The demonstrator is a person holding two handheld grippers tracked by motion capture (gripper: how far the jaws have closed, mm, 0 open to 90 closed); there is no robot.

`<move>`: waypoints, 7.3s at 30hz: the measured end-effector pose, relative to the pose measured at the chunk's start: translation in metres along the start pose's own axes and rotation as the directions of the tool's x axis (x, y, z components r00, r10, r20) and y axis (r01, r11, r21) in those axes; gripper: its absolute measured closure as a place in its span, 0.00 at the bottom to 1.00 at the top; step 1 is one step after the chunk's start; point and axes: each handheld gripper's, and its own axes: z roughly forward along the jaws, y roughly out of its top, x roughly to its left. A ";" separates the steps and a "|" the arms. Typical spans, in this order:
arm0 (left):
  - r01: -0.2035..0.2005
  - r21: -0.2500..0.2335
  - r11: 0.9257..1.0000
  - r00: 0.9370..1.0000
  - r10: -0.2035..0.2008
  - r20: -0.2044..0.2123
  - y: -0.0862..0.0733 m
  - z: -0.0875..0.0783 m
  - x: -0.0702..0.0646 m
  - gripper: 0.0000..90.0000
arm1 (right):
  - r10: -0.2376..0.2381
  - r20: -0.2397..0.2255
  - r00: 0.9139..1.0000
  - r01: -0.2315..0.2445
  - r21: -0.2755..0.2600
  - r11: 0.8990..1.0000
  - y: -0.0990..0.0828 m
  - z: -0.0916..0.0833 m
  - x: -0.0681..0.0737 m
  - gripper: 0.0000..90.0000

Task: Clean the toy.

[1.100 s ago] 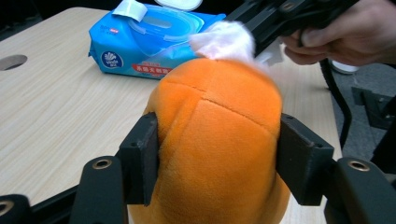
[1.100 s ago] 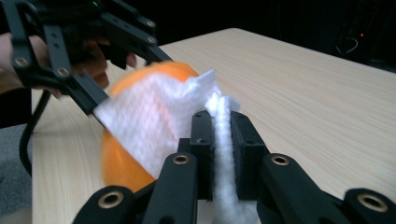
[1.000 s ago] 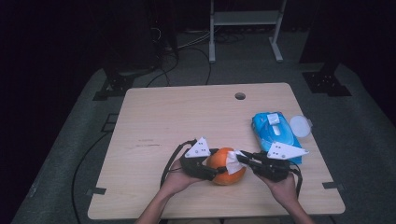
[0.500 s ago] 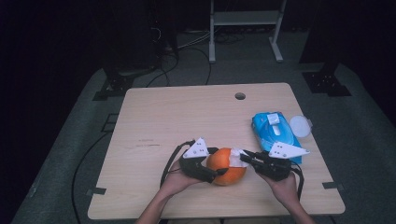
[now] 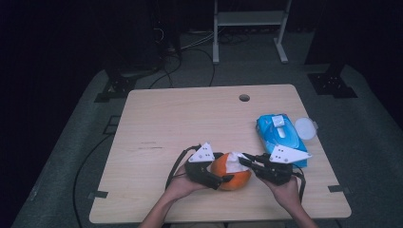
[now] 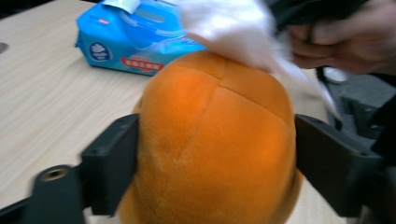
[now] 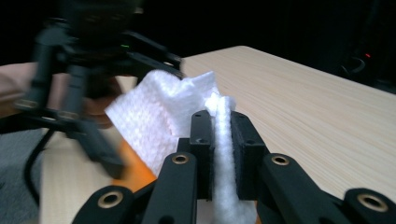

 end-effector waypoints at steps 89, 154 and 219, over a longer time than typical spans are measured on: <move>-0.012 0.053 0.998 0.997 0.016 -0.081 0.011 0.002 -0.008 0.43 | -0.013 0.109 0.994 0.011 0.017 1.000 0.006 -0.008 -0.003 0.89; 0.112 0.132 0.985 0.989 -0.124 0.085 -0.022 0.006 0.030 0.03 | 0.068 0.075 0.995 -0.075 0.085 0.994 -0.014 0.004 -0.007 0.89; 0.002 0.114 0.994 0.996 0.008 -0.091 0.008 -0.015 0.008 0.35 | 0.097 0.087 0.992 -0.096 -0.016 0.995 0.006 0.007 -0.001 0.90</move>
